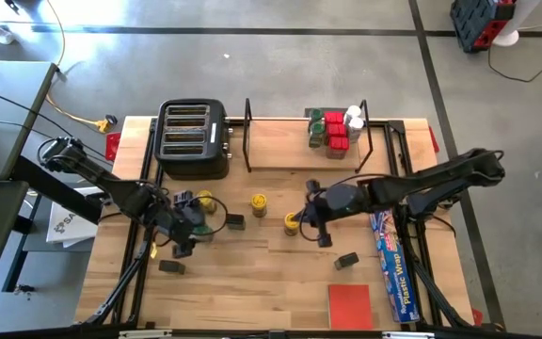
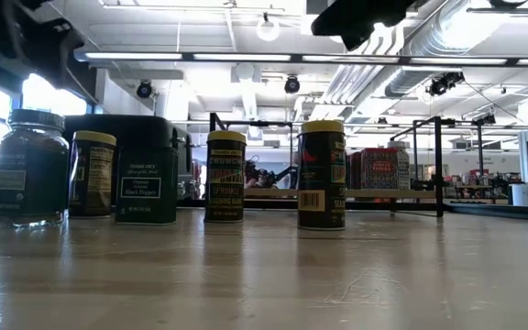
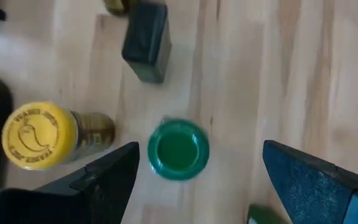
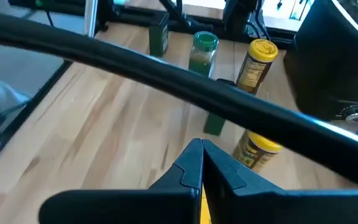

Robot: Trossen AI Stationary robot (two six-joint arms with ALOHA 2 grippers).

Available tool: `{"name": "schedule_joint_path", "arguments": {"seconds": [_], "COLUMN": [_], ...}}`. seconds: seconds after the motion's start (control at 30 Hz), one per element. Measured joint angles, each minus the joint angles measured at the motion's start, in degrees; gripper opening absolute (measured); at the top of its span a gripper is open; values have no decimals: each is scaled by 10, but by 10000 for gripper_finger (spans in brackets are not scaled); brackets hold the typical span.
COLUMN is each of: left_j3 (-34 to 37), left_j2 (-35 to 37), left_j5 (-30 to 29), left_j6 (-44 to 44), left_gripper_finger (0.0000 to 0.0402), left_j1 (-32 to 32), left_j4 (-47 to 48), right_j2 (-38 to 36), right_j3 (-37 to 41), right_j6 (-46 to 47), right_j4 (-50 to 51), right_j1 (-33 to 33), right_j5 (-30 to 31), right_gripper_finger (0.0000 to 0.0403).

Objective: Shelf spices
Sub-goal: Put the green seasoning bottle on the shelf aligned with the other green seasoning bottles

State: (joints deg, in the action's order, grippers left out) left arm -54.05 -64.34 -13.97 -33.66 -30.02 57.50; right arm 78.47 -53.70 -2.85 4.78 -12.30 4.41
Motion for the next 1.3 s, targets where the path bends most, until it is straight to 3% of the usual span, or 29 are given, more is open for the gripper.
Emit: {"name": "schedule_joint_path", "arguments": {"seconds": [0.13,0.37,0.6,0.73,1.1,1.3], "left_j3": [22,71,112,118,120,120], "left_j2": [0,-2,-3,-6,-43,-70], "left_j5": [14,8,15,16,50,90], "left_j6": [36,50,81,83,68,38], "left_gripper_finger": [337,337,337,334,239,191], "left_j1": [0,21,37,46,46,46], "left_j4": [0,-15,-116,-126,-160,-279], "right_j2": [1,1,1,1,-3,-35], "right_j3": [33,40,39,39,39,39], "right_j6": [15,27,29,31,35,49], "right_j4": [-62,-64,-68,-74,-91,-88], "right_j1": [-2,-4,-10,-12,-35,-58], "right_j5": [1,0,0,0,0,19], "right_gripper_finger": [0,0,0,0,0,0]}}
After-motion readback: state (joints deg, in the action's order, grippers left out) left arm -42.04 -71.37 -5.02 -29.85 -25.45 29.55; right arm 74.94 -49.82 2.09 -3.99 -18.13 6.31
